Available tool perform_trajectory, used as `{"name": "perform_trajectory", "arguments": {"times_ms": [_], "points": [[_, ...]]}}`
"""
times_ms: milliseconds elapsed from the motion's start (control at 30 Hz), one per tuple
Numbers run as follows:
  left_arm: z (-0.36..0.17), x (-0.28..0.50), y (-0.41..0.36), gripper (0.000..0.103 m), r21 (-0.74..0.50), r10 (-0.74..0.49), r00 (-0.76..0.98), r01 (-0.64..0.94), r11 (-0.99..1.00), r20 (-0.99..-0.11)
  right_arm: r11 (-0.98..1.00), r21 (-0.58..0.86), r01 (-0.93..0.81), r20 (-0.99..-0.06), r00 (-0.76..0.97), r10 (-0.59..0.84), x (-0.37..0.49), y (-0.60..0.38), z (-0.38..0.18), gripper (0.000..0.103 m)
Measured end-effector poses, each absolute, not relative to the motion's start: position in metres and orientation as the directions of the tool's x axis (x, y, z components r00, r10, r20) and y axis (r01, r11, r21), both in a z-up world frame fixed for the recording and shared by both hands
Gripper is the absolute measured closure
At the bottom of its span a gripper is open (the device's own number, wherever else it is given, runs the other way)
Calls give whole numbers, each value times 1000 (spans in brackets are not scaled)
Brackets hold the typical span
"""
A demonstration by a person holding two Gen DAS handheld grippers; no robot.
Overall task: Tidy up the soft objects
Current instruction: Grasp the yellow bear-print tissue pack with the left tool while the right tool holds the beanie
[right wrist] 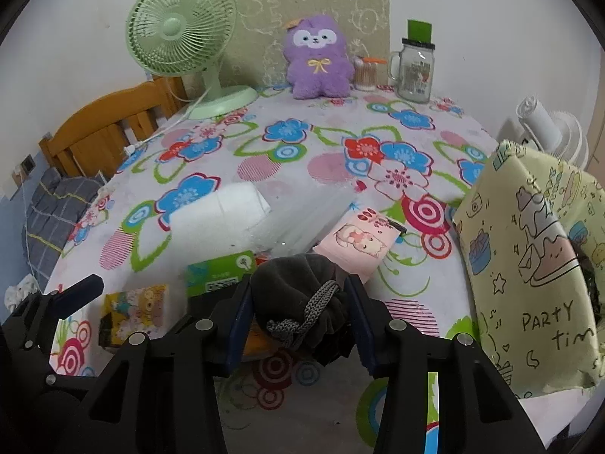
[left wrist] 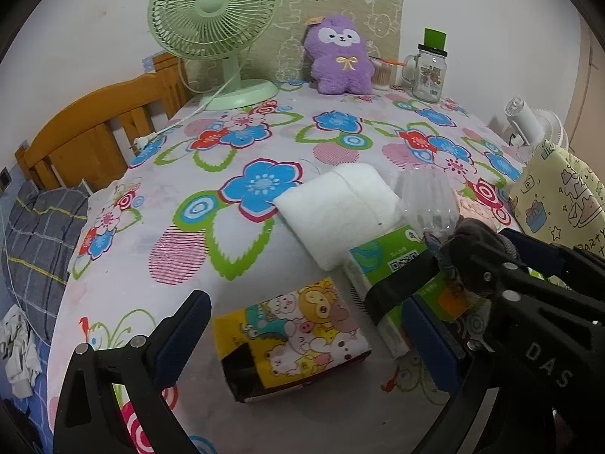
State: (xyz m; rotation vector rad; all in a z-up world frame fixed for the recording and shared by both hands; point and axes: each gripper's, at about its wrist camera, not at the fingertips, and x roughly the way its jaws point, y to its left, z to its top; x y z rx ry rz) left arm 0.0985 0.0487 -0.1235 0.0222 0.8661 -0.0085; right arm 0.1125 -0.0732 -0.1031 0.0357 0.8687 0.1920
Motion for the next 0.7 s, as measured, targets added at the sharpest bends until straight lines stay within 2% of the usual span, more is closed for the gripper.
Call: {"name": "perform_trajectory", "arguments": {"times_ms": [467,533,600,700], "points": [[-135,100,69,2,-4,12,624,-25,1000,-781,978,80,-192,-749,636,186,111,-48,-99,53],[-138,101,70,5,-9,9,619,-26,1000,-785,978,76,-194,-752,633,184,111,-46,-100,53],[-140,102,70,15,-15,2,615,-23,1000,-789,978,71,-194,-753,633,180,111,-45,-100,53],[-144,102,67,18,-19,-6,604,-15,1000,-797,978,71,-195,-753,633,181,111,-45,-100,53]]}}
